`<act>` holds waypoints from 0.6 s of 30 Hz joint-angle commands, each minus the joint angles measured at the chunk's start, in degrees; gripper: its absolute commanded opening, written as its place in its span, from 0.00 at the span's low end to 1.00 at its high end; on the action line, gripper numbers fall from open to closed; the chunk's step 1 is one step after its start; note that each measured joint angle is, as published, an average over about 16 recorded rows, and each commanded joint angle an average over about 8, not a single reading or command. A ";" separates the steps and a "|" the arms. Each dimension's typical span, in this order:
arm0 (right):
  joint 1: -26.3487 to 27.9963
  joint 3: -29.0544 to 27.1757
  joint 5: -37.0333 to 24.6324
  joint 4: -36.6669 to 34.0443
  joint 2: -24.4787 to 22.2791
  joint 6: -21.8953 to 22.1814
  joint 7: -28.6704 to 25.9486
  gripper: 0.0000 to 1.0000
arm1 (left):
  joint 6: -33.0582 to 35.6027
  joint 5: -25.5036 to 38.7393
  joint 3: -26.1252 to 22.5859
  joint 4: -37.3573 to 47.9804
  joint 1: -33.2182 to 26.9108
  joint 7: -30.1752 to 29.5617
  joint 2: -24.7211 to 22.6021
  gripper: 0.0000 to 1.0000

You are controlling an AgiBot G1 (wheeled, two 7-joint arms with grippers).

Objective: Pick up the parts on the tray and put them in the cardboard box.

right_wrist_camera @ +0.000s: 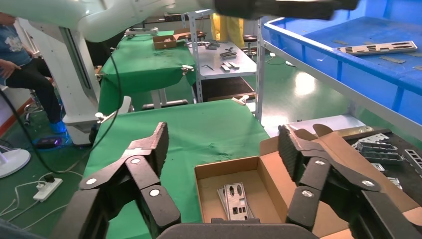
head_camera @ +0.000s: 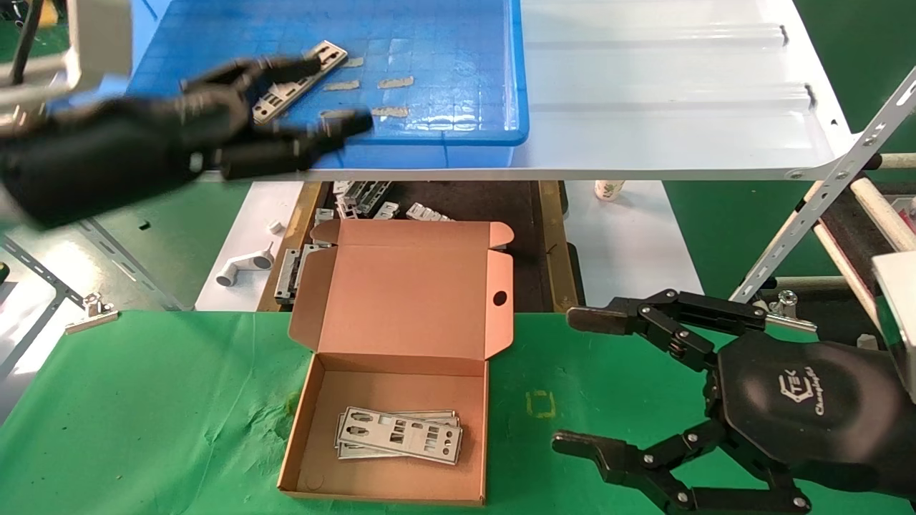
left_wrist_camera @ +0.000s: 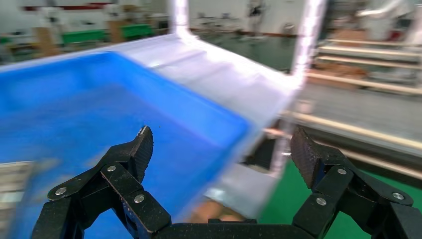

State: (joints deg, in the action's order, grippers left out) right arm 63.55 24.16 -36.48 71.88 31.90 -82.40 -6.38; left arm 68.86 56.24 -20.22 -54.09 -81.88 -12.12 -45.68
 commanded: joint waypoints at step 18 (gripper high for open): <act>0.00 0.00 0.00 0.00 0.00 0.00 0.00 0.00 | -7.66 19.07 -8.93 37.44 -26.80 12.27 -11.18 1.00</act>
State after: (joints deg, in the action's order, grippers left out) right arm 63.55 24.16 -36.48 71.88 31.90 -82.40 -6.38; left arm 61.82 74.66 -28.90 -17.49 -107.95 -0.29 -56.79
